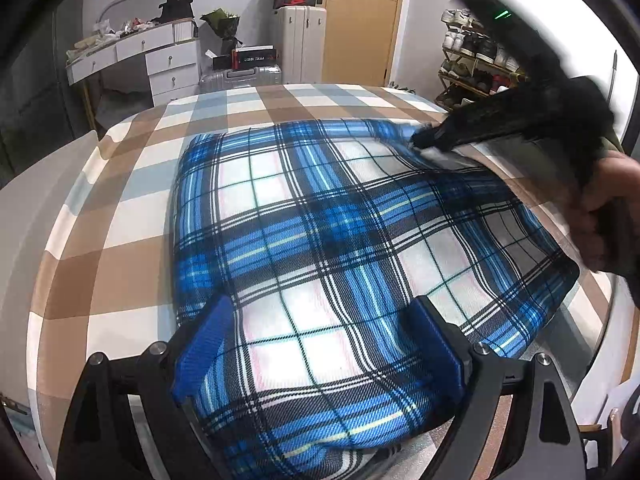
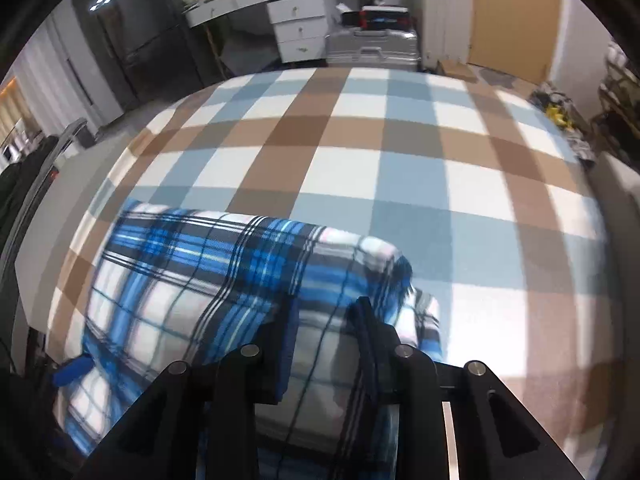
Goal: Fold large clothes
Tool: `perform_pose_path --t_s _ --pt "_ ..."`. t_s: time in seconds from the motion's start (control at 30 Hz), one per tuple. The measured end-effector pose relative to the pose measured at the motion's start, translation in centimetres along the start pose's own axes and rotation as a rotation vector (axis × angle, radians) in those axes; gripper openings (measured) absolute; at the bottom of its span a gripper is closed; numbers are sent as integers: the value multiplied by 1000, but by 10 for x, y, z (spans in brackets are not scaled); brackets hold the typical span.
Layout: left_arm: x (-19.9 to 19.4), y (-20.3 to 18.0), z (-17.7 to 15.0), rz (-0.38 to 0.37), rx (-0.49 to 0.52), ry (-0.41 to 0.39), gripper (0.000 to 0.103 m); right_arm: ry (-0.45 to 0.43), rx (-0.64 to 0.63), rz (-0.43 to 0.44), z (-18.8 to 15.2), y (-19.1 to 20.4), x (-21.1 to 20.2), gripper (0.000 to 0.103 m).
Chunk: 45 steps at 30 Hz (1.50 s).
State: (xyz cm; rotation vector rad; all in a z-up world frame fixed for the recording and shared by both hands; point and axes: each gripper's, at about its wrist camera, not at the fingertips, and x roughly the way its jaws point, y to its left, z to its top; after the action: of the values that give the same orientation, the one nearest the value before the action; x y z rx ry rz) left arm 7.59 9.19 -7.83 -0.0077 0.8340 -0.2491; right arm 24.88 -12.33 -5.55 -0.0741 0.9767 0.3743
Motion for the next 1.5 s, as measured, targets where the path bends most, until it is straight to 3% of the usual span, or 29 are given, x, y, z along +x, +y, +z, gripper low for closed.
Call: perform_pose_path --t_s 0.07,0.1,0.17,0.3,0.33,0.4,0.47,0.53,0.6,0.67,0.77,0.83,0.9,0.93,0.97,1.03,1.1,1.13,1.17,1.23,1.27,1.3,1.33,1.4,1.5 --pt "0 -1 0 4 0 1 87 -82 -24 41 -11 9 -30 31" --pt "1 -2 0 8 2 1 87 -101 -35 74 -22 15 -42 37" --pt "1 -3 0 16 5 2 87 -98 -45 100 -41 18 -50 43" --pt "2 -5 0 26 10 8 87 62 61 141 -77 9 -7 47" --pt "2 -6 1 35 17 9 87 17 73 143 -80 8 -13 46" --pt "0 -6 0 34 14 2 87 13 76 152 -81 9 -25 48" --pt "-7 -4 1 24 -1 -13 87 -76 83 173 -88 7 -50 48" --pt "-26 0 10 11 -33 -61 87 -140 65 229 -98 7 -66 51" --pt "-46 2 33 -30 -36 -144 87 -121 77 245 -111 4 -59 57" --pt "-49 -7 62 -31 17 -154 87 -75 134 284 -118 -4 -47 57" --pt "-14 -19 112 -39 93 -39 87 -88 200 339 -123 -14 -56 57" --pt "23 -18 127 -140 76 86 87 -133 206 314 -127 -19 -72 58" --pt "83 -20 119 -189 70 347 82 -161 220 313 -135 -26 -83 67" --pt "102 -22 110 -161 97 411 81 -169 235 313 -141 -31 -87 67" --pt "105 -27 106 -124 151 371 85 -168 246 310 -146 -34 -89 67" --pt "102 -30 106 -118 171 375 84 -162 262 310 -154 -40 -92 68" --pt "85 -26 108 -108 113 371 72 -166 266 318 -159 -43 -97 69" --pt "72 -25 106 -145 83 358 65 -171 261 318 -159 -43 -99 69" --pt "55 -28 102 -215 64 333 65 -186 251 318 -159 -41 -103 69" --pt "34 -37 85 -260 97 292 67 -227 227 315 -158 -36 -109 63" --pt "29 -43 72 -240 130 293 67 -261 217 298 -158 -33 -113 40" --pt "32 -45 57 -217 142 316 67 -268 206 267 -158 -29 -113 6" --pt "38 -48 46 -204 139 330 67 -252 198 249 -156 -27 -108 2" --pt "41 -56 27 -152 187 258 66 -208 191 287 -153 -21 -99 4" --pt "37 -69 20 -75 218 231 67 -204 174 279 -148 -13 -96 5"
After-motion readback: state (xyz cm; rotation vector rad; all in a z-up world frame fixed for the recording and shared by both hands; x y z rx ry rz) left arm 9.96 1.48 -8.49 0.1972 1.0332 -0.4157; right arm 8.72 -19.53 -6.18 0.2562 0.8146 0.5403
